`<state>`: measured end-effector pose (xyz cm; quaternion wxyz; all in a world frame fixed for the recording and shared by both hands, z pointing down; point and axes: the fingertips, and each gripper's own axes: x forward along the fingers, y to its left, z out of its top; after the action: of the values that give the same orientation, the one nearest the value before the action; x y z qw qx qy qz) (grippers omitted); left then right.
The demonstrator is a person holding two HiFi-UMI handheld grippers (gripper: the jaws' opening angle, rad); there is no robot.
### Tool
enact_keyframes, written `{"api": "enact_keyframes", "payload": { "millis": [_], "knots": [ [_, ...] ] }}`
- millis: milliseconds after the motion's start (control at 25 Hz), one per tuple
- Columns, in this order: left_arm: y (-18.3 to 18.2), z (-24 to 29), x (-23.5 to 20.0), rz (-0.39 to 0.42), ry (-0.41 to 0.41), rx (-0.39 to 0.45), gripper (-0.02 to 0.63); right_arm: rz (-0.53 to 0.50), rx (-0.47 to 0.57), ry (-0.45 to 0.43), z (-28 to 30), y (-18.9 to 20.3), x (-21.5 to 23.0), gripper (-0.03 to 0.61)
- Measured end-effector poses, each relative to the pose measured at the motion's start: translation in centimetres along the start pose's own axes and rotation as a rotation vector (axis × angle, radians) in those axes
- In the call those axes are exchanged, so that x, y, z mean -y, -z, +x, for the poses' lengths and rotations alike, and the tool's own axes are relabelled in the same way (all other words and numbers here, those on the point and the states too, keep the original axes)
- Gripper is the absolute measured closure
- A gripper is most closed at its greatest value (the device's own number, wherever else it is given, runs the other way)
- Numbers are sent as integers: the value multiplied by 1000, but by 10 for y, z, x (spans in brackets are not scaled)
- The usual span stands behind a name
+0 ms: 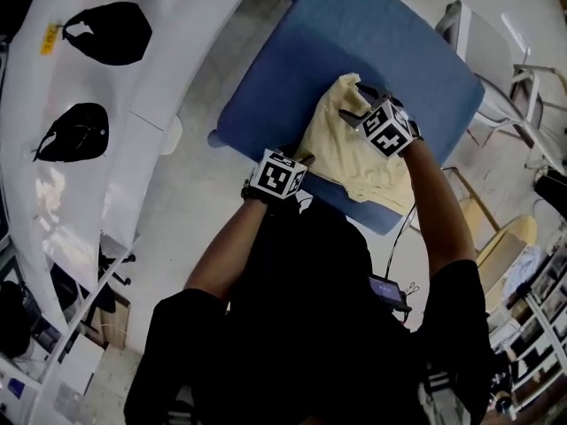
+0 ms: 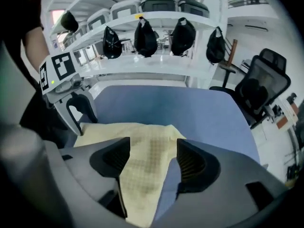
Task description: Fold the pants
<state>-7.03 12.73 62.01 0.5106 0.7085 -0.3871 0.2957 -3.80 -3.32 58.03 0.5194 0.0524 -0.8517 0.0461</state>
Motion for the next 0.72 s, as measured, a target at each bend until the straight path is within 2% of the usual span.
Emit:
{"api": "enact_keyframes", "payload": {
  "millis": [160, 240, 360, 480, 600, 720],
  "knots": [
    [1, 1, -1, -104, 9, 47, 365, -261, -95, -99, 17, -4, 2, 235],
    [4, 1, -2, -120, 13, 64, 364, -342, -144, -153, 25, -3, 2, 205],
    [7, 1, 2, -132, 46, 78, 364, -374, -201, -224, 35, -2, 5, 171],
    [12, 2, 6, -109, 72, 61, 336, -389, -240, -274, 43, -3, 3, 169],
    [13, 3, 5, -76, 61, 47, 331, -412, -277, -311, 50, 0, -1, 176],
    [12, 4, 0, -99, 31, 38, 364, -442, -294, -327, 56, 1, -3, 194]
  ]
}}
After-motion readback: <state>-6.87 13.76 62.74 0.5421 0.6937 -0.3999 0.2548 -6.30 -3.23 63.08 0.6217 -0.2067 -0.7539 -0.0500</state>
